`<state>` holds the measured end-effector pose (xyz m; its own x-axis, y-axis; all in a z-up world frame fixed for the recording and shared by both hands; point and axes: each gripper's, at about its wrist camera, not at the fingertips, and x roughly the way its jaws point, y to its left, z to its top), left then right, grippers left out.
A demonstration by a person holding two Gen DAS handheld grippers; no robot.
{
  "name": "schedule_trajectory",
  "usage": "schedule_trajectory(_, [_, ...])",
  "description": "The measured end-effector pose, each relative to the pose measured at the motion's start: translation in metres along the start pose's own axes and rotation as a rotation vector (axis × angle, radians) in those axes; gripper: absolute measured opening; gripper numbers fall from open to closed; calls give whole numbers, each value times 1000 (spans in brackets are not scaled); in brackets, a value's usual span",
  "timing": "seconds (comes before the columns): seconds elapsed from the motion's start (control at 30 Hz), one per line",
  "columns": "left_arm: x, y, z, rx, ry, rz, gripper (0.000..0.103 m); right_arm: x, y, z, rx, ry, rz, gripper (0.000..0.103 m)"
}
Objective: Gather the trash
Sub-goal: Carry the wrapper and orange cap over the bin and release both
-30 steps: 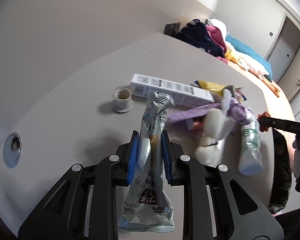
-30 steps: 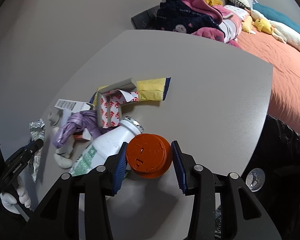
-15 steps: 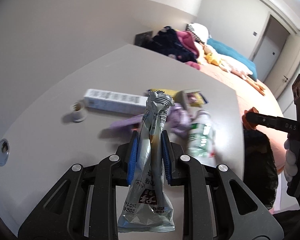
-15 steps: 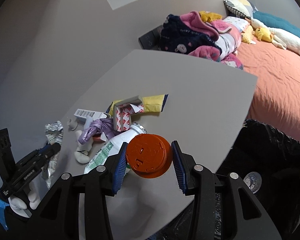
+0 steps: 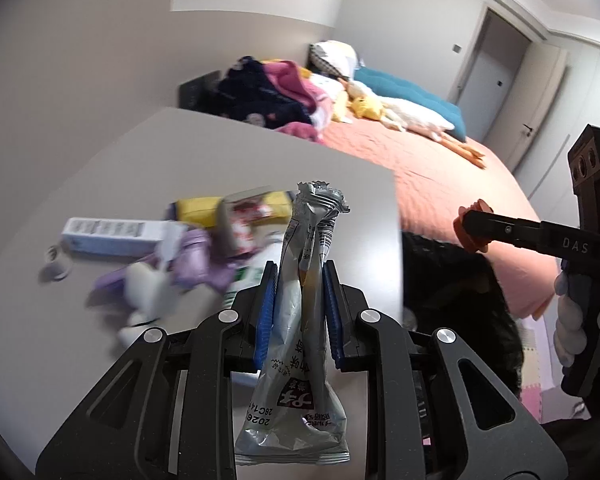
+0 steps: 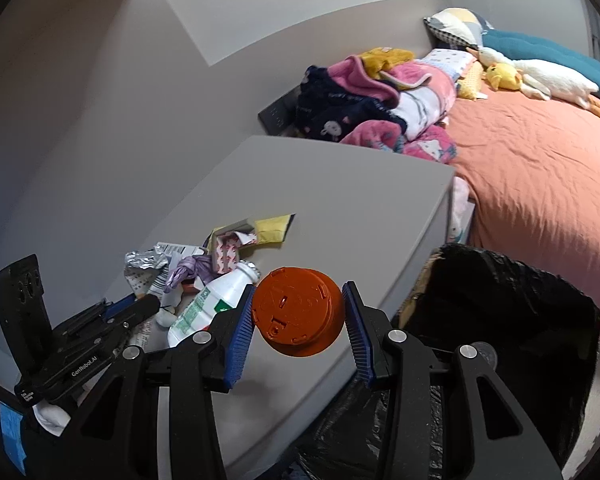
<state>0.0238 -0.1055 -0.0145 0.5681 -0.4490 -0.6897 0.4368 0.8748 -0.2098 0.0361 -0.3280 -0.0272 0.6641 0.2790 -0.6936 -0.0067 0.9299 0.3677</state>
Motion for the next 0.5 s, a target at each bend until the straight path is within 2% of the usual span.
schedule_trajectory(0.5, [33,-88,20,130,24,-135,23,-56,-67,-5,92,-86,-65,45])
